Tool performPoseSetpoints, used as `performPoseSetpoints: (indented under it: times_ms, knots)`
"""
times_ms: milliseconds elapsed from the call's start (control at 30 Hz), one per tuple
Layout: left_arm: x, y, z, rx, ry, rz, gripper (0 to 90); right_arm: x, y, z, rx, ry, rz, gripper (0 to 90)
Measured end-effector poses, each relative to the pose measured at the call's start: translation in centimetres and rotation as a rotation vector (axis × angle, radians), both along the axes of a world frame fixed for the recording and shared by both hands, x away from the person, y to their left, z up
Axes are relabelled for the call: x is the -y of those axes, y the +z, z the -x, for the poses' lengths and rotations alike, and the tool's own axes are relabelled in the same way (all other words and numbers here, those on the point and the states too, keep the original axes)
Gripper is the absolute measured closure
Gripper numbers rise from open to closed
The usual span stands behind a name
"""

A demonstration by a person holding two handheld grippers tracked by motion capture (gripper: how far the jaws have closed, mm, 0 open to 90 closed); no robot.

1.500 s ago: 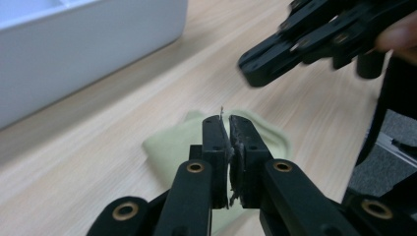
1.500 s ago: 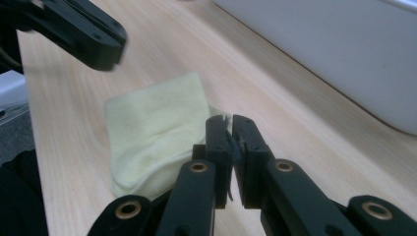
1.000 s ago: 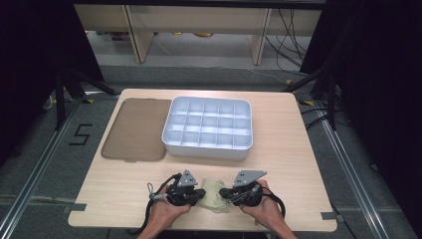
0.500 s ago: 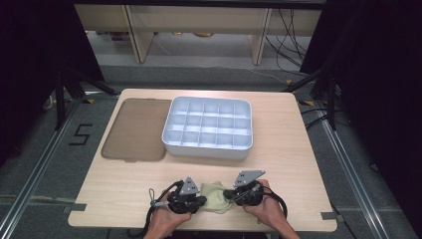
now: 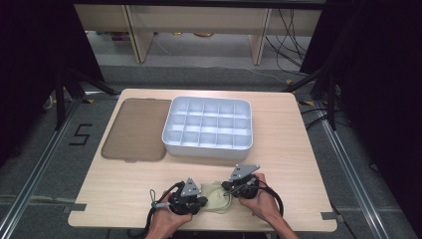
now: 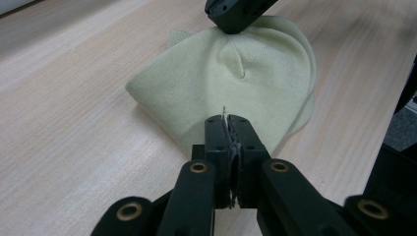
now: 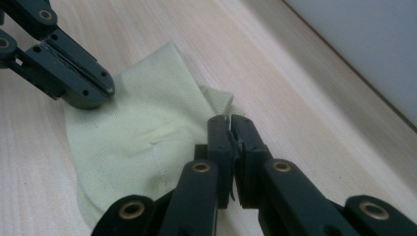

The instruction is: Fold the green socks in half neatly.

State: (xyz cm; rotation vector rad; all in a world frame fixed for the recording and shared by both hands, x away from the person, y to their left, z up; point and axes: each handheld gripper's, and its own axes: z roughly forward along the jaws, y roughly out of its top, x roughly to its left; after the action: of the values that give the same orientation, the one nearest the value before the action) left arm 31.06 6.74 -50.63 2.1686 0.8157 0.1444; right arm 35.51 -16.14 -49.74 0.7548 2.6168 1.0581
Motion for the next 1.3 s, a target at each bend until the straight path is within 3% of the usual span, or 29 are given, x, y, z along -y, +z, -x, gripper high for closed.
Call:
performPoseSetpoints:
  times_ms: [67,100,133,200,333,400,467,600,633,700,767,900,933,967,1000,1100,1200,1300]
  knots:
    - [0.0,0.7,-0.4,0.025,0.013,0.031,84.8,0.4,0.6,0.2,-0.007,0.025,-0.022,87.3]
    - [-0.1,1.2,-0.9,0.043,0.013,0.013,85.5,0.6,0.9,0.4,-0.006,0.029,-0.039,87.3]
    - [0.1,1.4,-1.3,0.052,0.046,0.036,86.8,0.8,1.1,0.6,0.0,0.033,-0.054,87.3]
    - [0.2,1.7,-2.5,0.062,0.039,0.029,87.8,1.1,1.4,1.1,-0.013,0.035,-0.071,87.3]
    - [0.6,1.0,-3.7,0.05,0.047,0.001,87.9,1.4,1.2,2.0,-0.038,0.06,-0.074,87.2]
    - [0.8,-0.2,-4.1,0.036,0.052,-0.034,88.1,1.2,0.9,2.0,-0.041,0.069,-0.069,87.1]
    - [0.7,-0.4,-4.2,0.028,0.068,-0.01,88.5,1.1,0.6,2.1,-0.043,0.07,-0.045,87.1]
    - [0.6,-0.4,-4.2,0.048,0.067,-0.032,88.4,1.1,-0.1,2.3,-0.052,0.064,-0.026,87.1]
    - [0.7,-0.4,-4.1,0.039,0.071,-0.01,88.4,1.3,0.0,2.3,-0.056,0.071,-0.011,87.2]
    - [0.6,-0.4,-4.1,0.042,0.063,-0.018,88.4,1.5,0.0,2.4,-0.055,0.062,-0.013,87.2]
    - [0.7,-0.4,-4.1,0.043,0.071,-0.012,88.4,2.3,-0.2,2.5,-0.051,0.04,0.023,87.1]
    - [0.5,-0.2,-4.2,0.04,0.074,-0.01,86.9,2.7,-0.1,2.6,-0.039,0.02,-0.007,87.0]
    - [0.4,0.3,-4.1,0.045,0.07,0.021,86.2,2.6,0.8,2.6,-0.019,0.027,-0.023,86.8]
    - [0.4,0.3,-4.1,0.045,0.07,0.021,86.1,2.6,0.8,2.6,-0.019,0.027,-0.023,86.8]
    - [0.3,0.7,-3.8,0.054,0.062,0.028,86.1,2.4,1.4,2.6,0.016,0.029,-0.035,86.7]
    - [0.2,1.0,-3.1,0.055,0.057,0.038,85.6,1.6,1.9,2.0,0.032,0.043,-0.059,86.4]
    - [-0.3,1.4,-1.6,0.058,0.026,0.044,85.1,0.4,1.7,1.1,0.043,0.064,-0.041,86.2]
    - [-0.7,1.4,-0.9,0.052,0.031,0.04,84.7,-0.2,1.0,0.5,0.015,0.053,-0.018,86.3]
